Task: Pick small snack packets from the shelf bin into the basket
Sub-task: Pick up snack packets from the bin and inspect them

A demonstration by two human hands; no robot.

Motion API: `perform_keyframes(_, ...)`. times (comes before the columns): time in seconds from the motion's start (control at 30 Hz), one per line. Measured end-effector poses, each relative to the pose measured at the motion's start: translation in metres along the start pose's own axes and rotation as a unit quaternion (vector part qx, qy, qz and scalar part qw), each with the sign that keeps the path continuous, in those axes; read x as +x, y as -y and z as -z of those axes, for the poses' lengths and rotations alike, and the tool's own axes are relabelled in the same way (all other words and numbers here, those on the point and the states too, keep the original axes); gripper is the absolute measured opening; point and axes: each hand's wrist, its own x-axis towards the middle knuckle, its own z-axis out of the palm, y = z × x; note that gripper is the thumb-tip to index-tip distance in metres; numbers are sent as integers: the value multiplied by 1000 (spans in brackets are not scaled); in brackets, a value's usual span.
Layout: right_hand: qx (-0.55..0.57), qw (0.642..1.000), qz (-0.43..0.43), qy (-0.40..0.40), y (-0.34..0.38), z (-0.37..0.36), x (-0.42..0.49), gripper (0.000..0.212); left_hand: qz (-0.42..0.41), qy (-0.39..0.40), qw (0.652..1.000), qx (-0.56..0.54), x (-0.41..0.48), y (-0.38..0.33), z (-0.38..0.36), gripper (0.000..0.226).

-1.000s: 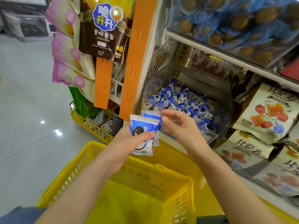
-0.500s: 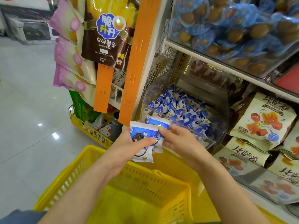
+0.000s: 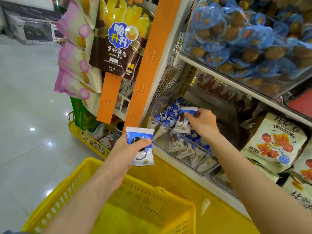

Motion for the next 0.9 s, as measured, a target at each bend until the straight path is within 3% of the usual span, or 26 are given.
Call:
perform_keyframes(0.27, -110, 975, -35, 190, 3, -19, 16, 38, -3, 21, 999, -36, 2, -2, -3, 33)
perform_keyframes(0.33, -131, 968, -30, 213, 5, -18, 18, 29, -1, 25, 999, -41, 2, -3, -4, 33)
perform_keyframes(0.37, -153, 964, -14, 218, 8, -17, 17, 22, 1, 26, 999, -46, 2, -4, -5, 33)
perform_keyframes(0.43, -193, 961, 34, 197, 11, -17, 18, 31, 3, 21, 998, -58, 1, -6, -7, 35)
perform_keyframes(0.7, -40, 985, 75, 151, 6, -20, 21, 11, 26, 8, 995, -92, 3, -8, -9, 31)
perform_keyframes(0.83, -117, 966, 60, 224, 6, -19, 27, 14, 50, -3, 990, -134, 7, -10, -11, 24)
perform_keyframes(0.9, -109, 957, 64, 261, 2, -27, 26, 27, 59, -7, 986, -157, 8, -10, -12, 30)
